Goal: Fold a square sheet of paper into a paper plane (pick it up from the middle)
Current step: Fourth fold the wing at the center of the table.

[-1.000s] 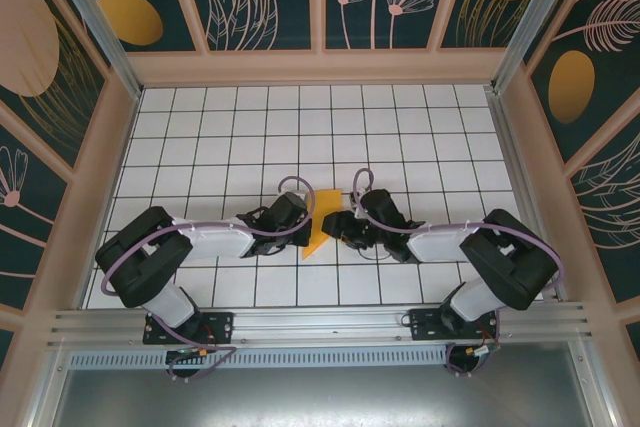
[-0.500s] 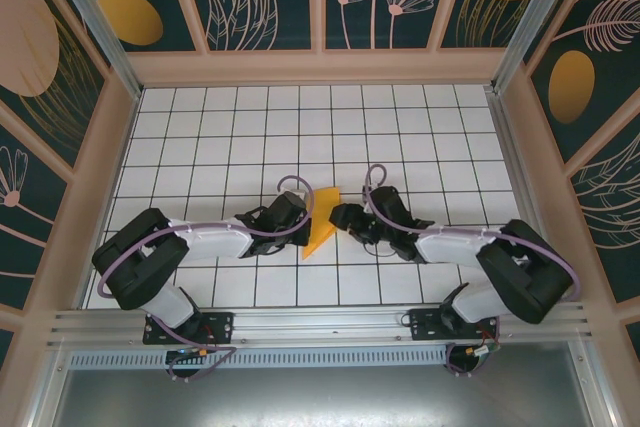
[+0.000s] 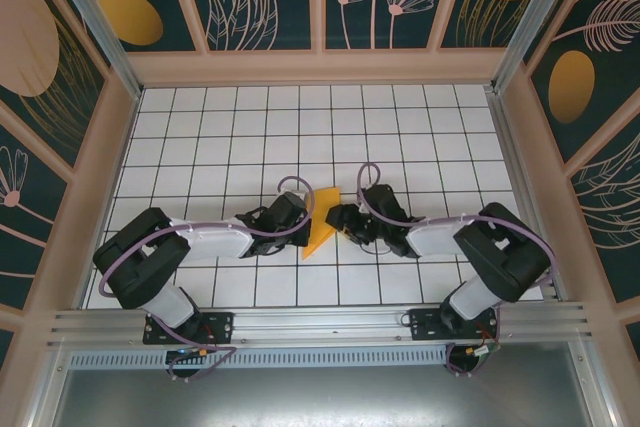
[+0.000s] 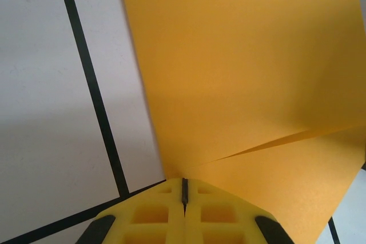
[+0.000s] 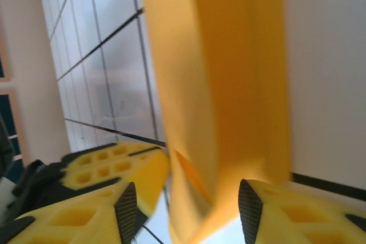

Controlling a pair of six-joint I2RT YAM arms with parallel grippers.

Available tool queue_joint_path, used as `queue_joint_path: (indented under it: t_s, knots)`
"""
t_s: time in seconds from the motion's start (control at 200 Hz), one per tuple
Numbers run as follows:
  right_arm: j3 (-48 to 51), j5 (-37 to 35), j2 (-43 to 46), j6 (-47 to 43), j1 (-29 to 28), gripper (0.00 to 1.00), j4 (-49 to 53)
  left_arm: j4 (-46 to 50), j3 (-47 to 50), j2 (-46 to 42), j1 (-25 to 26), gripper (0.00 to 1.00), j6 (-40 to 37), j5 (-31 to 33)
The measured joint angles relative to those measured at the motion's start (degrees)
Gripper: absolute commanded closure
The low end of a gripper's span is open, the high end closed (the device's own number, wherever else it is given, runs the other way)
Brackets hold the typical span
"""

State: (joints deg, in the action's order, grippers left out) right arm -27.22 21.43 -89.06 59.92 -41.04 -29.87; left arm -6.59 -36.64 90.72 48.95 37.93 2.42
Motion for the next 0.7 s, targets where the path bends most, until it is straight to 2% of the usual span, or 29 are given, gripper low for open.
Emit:
queue_joint_path:
  t_s: [0.075, 0.145, 0.22, 0.35, 0.41, 0.555, 0.7]
  knots:
    - [-1.36, 0.96, -1.25, -0.85, -0.22, 0.57, -0.76, 0.02, 0.00, 0.00, 0.00, 0.99, -0.13, 0.02]
    - [-2.08, 1.64, -2.27, -1.77, -0.22, 0.66, -0.83, 0.02, 0.00, -0.09, 0.00, 0.94, -0.15, 0.00]
    - [-2.80, 2.34, -3.72, -3.06, -0.28, 0.70, -0.70, 0.20, 0.13, -0.92, 0.00, 0.89, -0.15, -0.04]
    - [-3.32, 2.73, -5.01, -4.15, -0.44, 0.77, -0.04, -0.17, 2.45, -6.10, 0.00, 0.72, -0.07, -1.42]
    - [-3.54, 2.73, -5.25, -4.37, -0.48, 0.79, 0.15, -0.98, 4.22, -9.22, 0.00, 0.67, 0.46, -2.78]
    - [-4.11, 2.69, -5.29, -4.15, -0.59, 0.87, 0.28, -1.53, 6.86, -13.79, 1.05, 0.61, 1.88, -3.85]
    - [-4.37, 2.08, -5.29, -1.46, -0.70, 0.91, 0.07, -1.53, 6.80, -13.53, 6.14, 0.60, 3.15, -1.66]
